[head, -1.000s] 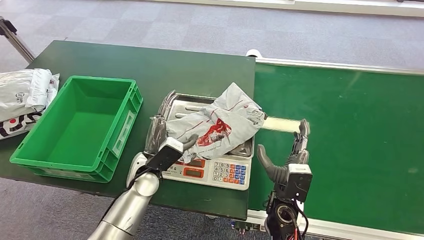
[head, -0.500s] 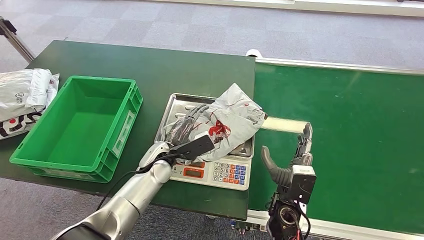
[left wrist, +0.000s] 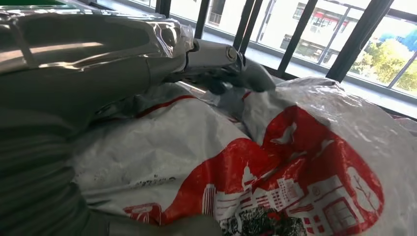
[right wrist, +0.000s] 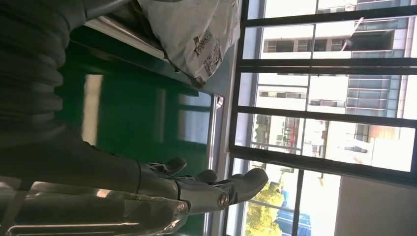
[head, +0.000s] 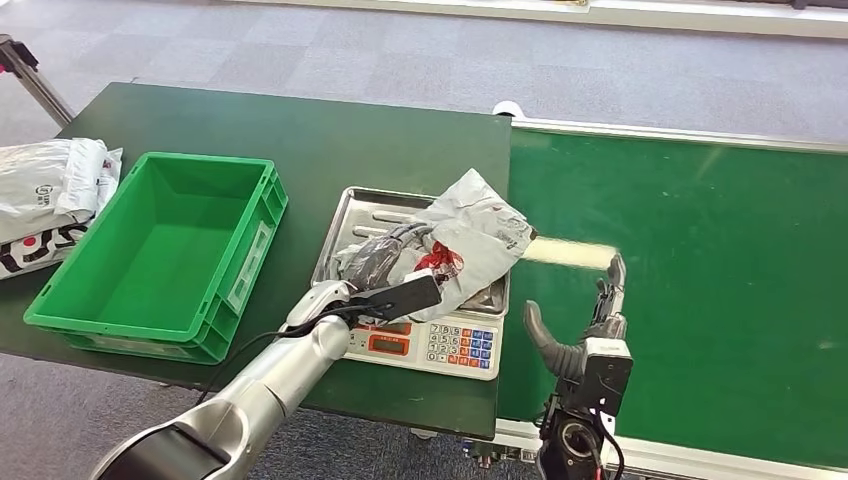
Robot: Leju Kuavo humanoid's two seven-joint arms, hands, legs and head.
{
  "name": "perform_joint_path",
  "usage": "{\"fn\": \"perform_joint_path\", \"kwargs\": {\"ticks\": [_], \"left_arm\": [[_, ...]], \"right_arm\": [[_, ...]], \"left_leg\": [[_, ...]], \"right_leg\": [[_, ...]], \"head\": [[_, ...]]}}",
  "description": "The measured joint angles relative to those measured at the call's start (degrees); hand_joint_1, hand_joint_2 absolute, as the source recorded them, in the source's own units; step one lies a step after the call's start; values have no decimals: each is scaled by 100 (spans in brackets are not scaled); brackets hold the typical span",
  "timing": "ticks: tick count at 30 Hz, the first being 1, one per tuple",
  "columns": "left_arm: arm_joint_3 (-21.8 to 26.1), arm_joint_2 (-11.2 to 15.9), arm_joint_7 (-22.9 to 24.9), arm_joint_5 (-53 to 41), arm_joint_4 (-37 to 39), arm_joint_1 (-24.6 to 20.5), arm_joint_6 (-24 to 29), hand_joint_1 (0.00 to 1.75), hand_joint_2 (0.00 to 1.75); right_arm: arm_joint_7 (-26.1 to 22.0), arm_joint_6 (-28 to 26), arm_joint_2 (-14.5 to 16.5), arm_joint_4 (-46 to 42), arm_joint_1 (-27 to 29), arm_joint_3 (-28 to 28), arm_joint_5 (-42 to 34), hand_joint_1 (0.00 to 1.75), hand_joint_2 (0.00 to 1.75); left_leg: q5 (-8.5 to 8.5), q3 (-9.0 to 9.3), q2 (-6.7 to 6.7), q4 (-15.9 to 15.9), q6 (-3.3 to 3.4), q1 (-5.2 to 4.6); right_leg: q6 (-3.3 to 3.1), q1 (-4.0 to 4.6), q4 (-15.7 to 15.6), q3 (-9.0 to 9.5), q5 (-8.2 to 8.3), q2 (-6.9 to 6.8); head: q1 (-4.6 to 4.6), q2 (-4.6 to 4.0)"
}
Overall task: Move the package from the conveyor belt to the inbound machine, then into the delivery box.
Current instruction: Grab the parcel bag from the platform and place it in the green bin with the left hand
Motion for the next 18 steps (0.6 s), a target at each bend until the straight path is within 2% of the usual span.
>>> {"fn": "perform_joint_path", "kwargs": {"ticks": [8, 12, 18], "left_arm": [[7, -14, -505, 399, -578, 352, -138, 175, 175], [22, -55, -993, 708, -1120, 646, 129, 175, 175], [86, -141, -1717, 1349, -2383, 1127, 547, 175, 175]], "right_arm": [[0, 17, 23, 0, 47, -58, 43, 0, 175], [0, 34, 29, 0, 87, -86, 43, 0, 175], [-1, 85, 38, 0, 146, -133, 43, 0, 175]], "left_leg": [[0, -6, 0, 0, -1, 0], [-2, -20, 1, 0, -1, 0], [-3, -28, 2, 0, -1, 1]], "right_leg": [[0, 1, 0, -10, 0, 0], [0, 0, 0, -25, -1, 1], [1, 1, 0, -32, -1, 2]], "head": [[-1, 0], [-1, 0], [-1, 0]]}}
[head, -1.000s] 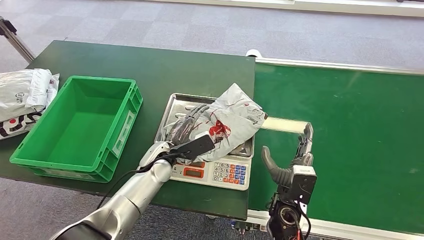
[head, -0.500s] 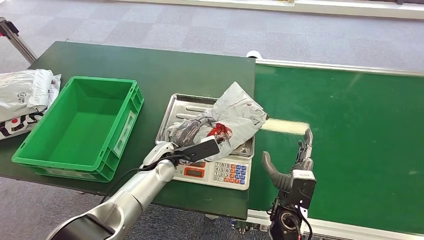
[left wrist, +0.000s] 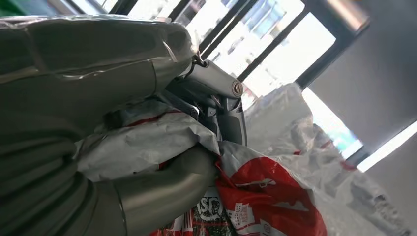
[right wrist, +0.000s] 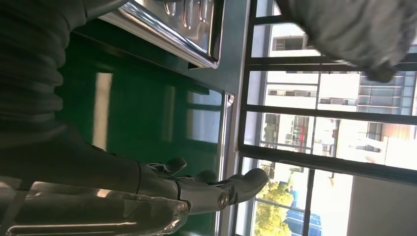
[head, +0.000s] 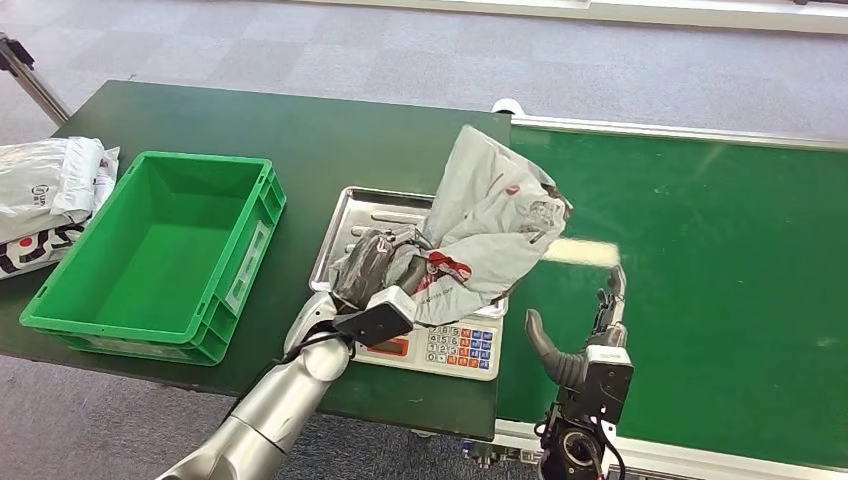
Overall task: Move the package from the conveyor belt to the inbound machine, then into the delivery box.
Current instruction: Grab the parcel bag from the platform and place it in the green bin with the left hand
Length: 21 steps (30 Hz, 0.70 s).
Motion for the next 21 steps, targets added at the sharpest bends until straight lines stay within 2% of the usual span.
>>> {"fn": "perform_joint_path", "kwargs": {"ticks": [3, 6, 8, 12, 15, 18, 21], "left_arm": [[4, -23, -401, 208, -591, 217, 499, 175, 175], [4, -39, -515, 269, -1014, 365, 777, 175, 175], [1, -41, -526, 239, -1206, 435, 1041, 175, 175], [-16, -9, -498, -160, -1411, 488, 2188, 175, 175], [113, 39, -207, -844, -1331, 482, 2646, 175, 175], [641, 102, 241, -1865, -1005, 441, 2714, 175, 175], [1530, 188, 598, -2726, -582, 367, 2719, 175, 175]], "right_arm": [[0, 61, 7, 0, 17, -27, 4, 0, 175], [1, 79, 7, 0, 20, -46, 8, 0, 175], [1, 75, 8, 0, 20, -58, 4, 0, 175], [1, -9, 9, -8, 30, -90, -24, 0, 175], [1, -67, 9, -84, 102, -111, -52, 0, 175], [1, -69, 9, -187, 217, -135, -35, 0, 175], [1, -49, 9, -246, 307, -163, 1, 0, 175]], "left_leg": [[0, 0, 0, 0, 0, 0], [0, 0, -1, 0, 0, 1], [0, 0, 0, 0, 0, 1], [0, 0, -1, 0, 0, 0], [0, 0, -1, 0, 0, 0], [0, 2, 9, -1, 0, 1], [1, 6, 16, -2, -1, 5]], "right_leg": [[0, 0, 0, 0, 0, 0], [0, 1, 0, 0, 0, 0], [0, 1, 0, 0, 0, 0], [0, 0, 0, 1, 0, -1], [0, 0, 0, 1, 0, -1], [0, 1, 0, 1, 0, 8], [-1, 5, 1, 0, 0, 15]], "head": [[0, 0], [0, 0], [0, 0], [1, 0], [1, 0], [0, 0], [0, 0]]}}
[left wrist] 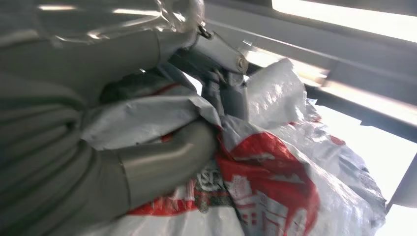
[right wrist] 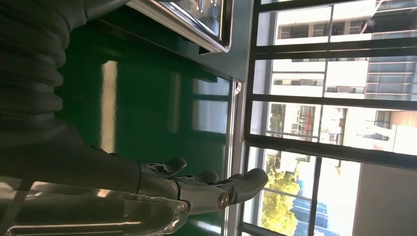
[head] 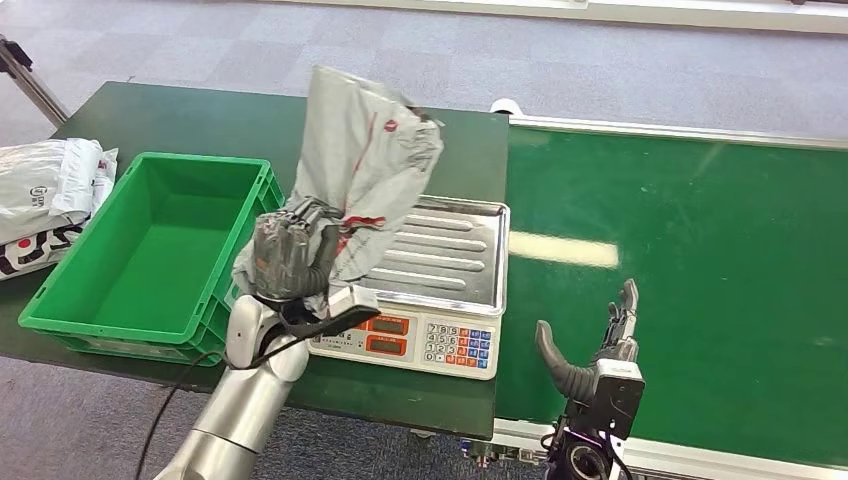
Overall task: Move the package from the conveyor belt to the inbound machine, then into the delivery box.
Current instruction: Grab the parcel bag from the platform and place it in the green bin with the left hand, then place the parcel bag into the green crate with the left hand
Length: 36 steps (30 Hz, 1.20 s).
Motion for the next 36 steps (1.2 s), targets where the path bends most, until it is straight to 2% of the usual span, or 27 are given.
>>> {"fn": "perform_joint_path", "kwargs": {"ticks": [4, 9, 11, 15, 21, 22, 25, 26, 31, 36], "left_arm": [[1226, 107, 410, -716, 352, -58, 0, 175, 175], [2364, 281, 872, -880, 586, -151, 2, 175, 175], [2785, 328, 743, -758, 569, -173, 2, 175, 175], [3595, 310, 112, -408, 310, -195, 2, 175, 175], [4146, 135, -261, -325, -76, -195, 2, 175, 175], [4185, 77, -296, -357, -149, -194, 2, 162, 175], [4205, -92, -102, -535, -318, -172, 2, 34, 175], [4141, -114, 121, -598, -325, -153, 2, 3, 175], [3243, 55, 1521, -865, -35, -35, -106, 0, 175], [2620, 233, 1909, -896, 324, -14, -175, 0, 175]], "right_arm": [[0, 9, 4, -23, 45, -35, 25, 0, 175], [0, 48, 42, -27, 48, -69, 92, 0, 175], [0, 69, 57, -27, 47, -85, 130, 0, 175], [0, 92, 95, -27, 47, -117, 182, 0, 175], [0, 112, 144, -27, 44, -141, 211, 0, 175], [0, 112, 149, -27, 44, -142, 221, 0, 175], [0, 110, 173, -27, 41, -144, 257, 0, 175], [0, 109, 179, -27, 41, -146, 266, 0, 175], [0, 123, 182, -27, 42, -188, 292, 0, 175], [0, 140, 182, -27, 42, -230, 307, 0, 175]], "left_leg": [[1, 0, 0, 0, -1, 6], [0, -3, 0, 0, -1, 6], [0, -4, -1, 0, -1, 6], [0, -4, -1, 0, -1, 5], [1, -3, -9, 0, -1, 5], [1, -3, -10, 0, -1, 5], [1, -3, -13, 0, -1, 5], [1, -3, -13, 0, -1, 4], [1, -3, -15, 0, -1, 5], [0, -3, -10, 0, -1, 5]], "right_leg": [[-1, 5, 1, 0, -1, 0], [-2, 5, 1, 0, -2, 0], [-2, 5, 1, -1, -2, 0], [-2, 4, 1, -2, -2, -1], [-2, 4, 1, 0, -2, -4], [-2, 4, 1, 1, -2, -4], [-1, 3, 1, 2, -2, -4], [-1, 3, 0, 1, -2, -4], [-2, 3, 0, 1, -2, -8], [-2, 3, 0, 1, -2, -5]], "head": [[1, 0], [1, 0], [2, 0], [1, 0], [2, 0], [1, 0], [2, 0], [2, 0], [1, 0], [2, 0]]}}
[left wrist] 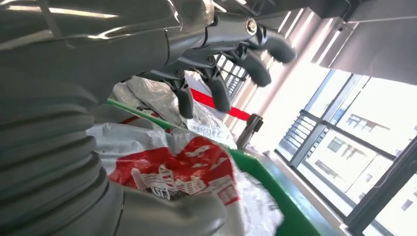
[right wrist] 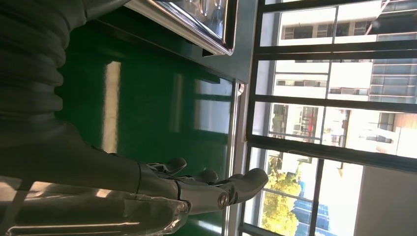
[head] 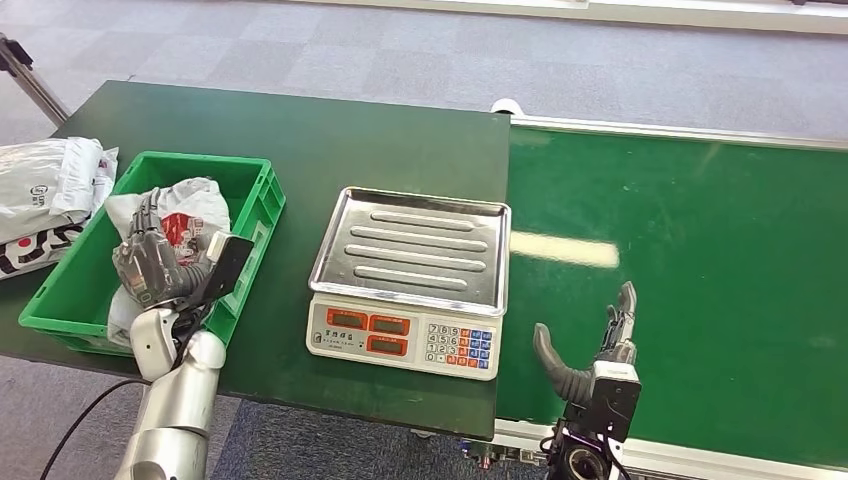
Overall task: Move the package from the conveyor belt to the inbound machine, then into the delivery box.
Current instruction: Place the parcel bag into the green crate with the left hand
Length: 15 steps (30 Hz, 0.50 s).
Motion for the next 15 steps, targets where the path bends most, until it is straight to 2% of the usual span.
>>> {"fn": "perform_joint_path", "kwargs": {"ticks": [2, 4, 8, 12, 15], "left_arm": [[-111, 49, 8, 129, 93, 11, 24, 0, 87], [-163, 77, -214, 537, 143, 21, 99, 0, 0], [-109, 19, -1324, 1287, -3, 95, 177, 0, 0], [189, -310, -2692, 1986, -572, 234, 178, 0, 0], [186, -546, -2999, 2737, -1338, 502, 178, 0, 0]], "right_arm": [[0, 0, 1, 0, 0, -13, 9, 0, 175], [0, -4, 2, 0, 0, -19, 6, 0, 175], [0, -32, 4, 0, 1, -8, -52, 0, 175], [0, -96, 5, 0, -5, 57, -117, 0, 175], [0, -157, 5, 0, -27, 148, -188, 0, 175]], "left_leg": [[0, 0, -2, 0, 0, 0], [0, 0, -1, 0, 0, 0], [0, -1, -4, 0, 0, 0], [-1, -3, 0, 0, 0, -1], [-3, -3, 8, 0, -2, -1]], "right_leg": [[0, 0, 0, 0, 0, 0], [0, 0, 0, 0, 0, 0], [0, 0, 0, 0, 0, -1], [0, -1, 0, 0, 0, 0], [0, -1, 0, -3, 0, 4]], "head": [[-1, 0], [-1, 0], [0, 0], [1, 0], [0, 0]]}}
